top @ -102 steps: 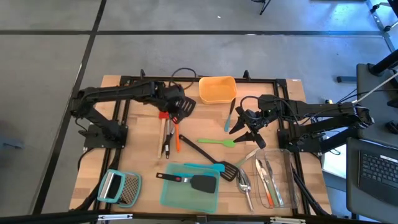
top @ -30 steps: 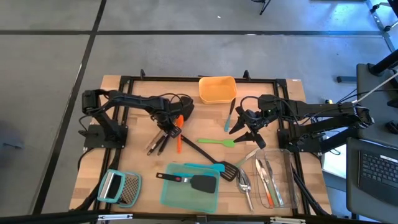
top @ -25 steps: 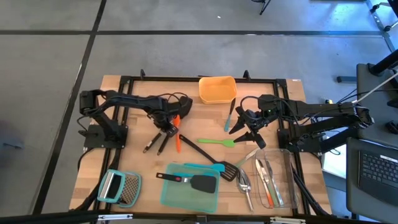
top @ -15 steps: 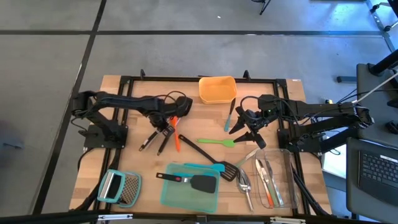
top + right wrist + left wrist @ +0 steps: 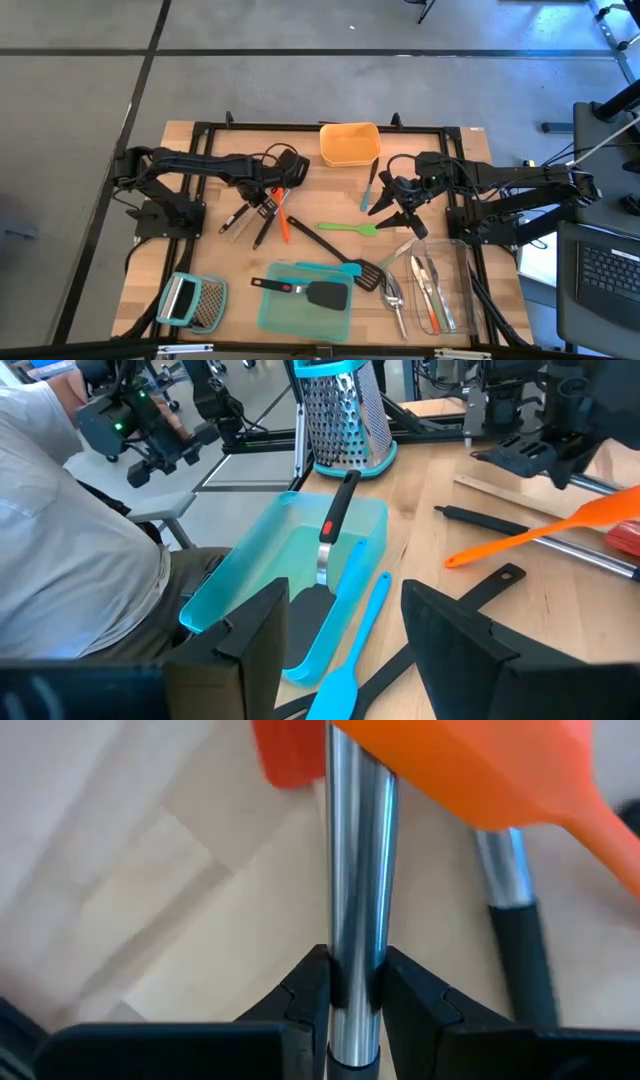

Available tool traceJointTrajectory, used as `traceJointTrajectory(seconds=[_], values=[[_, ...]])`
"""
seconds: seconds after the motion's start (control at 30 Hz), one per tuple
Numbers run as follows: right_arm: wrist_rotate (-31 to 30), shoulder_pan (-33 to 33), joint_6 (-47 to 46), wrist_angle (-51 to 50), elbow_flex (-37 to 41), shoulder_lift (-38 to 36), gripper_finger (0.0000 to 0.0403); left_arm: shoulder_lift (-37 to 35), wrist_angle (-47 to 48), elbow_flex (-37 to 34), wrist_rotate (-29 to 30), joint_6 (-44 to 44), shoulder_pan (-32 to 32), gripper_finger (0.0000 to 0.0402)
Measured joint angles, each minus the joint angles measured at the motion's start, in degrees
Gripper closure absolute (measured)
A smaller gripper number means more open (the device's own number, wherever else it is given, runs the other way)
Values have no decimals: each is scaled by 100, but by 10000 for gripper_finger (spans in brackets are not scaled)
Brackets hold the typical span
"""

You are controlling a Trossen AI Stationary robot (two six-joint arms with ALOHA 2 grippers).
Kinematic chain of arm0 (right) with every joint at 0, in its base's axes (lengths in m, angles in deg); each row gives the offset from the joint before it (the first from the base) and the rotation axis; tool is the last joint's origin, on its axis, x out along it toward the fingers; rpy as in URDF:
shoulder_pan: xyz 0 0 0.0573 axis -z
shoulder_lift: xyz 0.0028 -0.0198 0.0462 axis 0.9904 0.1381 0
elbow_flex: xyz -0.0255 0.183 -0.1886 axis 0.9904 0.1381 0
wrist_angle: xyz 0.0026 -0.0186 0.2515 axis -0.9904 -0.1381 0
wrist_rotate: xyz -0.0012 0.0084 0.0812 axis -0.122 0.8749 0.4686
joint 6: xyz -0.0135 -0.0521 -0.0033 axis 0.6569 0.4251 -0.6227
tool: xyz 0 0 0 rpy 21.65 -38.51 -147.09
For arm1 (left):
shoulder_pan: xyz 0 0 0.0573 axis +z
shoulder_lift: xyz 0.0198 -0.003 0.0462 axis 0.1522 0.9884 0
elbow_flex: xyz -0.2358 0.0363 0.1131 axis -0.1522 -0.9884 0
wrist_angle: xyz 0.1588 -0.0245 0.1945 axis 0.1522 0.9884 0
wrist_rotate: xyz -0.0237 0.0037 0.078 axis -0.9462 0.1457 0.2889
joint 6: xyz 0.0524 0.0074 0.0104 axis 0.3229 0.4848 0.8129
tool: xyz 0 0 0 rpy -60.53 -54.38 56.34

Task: Pick & Place Kitchen Items
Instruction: Put the black spatula into the blue bin

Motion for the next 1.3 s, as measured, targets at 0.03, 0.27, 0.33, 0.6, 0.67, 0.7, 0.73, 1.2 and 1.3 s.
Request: traceJointTrajectory(seconds=[0.03, 0.27, 0.33, 0.6, 0.67, 0.7, 0.73, 1.2, 1.3], values=[[0, 2, 0, -2, 0, 0, 206, 19, 6, 0, 89, 2, 26, 340], [0, 0, 0, -4, 0, 0, 206, 170, 11, 0, 778, 46, 334, 340], [0, 2, 0, -4, 0, 0, 206, 178, 0, 2, 1061, 66, 410, 340], [0, 0, 0, -45, 0, 0, 206, 91, 64, 105, 927, 969, 412, 340], [0, 1, 0, -48, 0, 0, 206, 55, 114, 217, 654, 1113, 282, 340], [0, 0, 0, -48, 0, 0, 206, 49, 125, 292, 510, 1168, 191, 340], [0, 0, 0, -48, 0, 0, 206, 47, 165, 391, 406, 1184, 88, 340], [0, 2, 0, -48, 0, 0, 206, 74, 468, 1939, -250, 62, -2113, 340], [0, 2, 0, -47, 0, 0, 206, 138, 481, 2189, -372, -330, -2586, 340]])
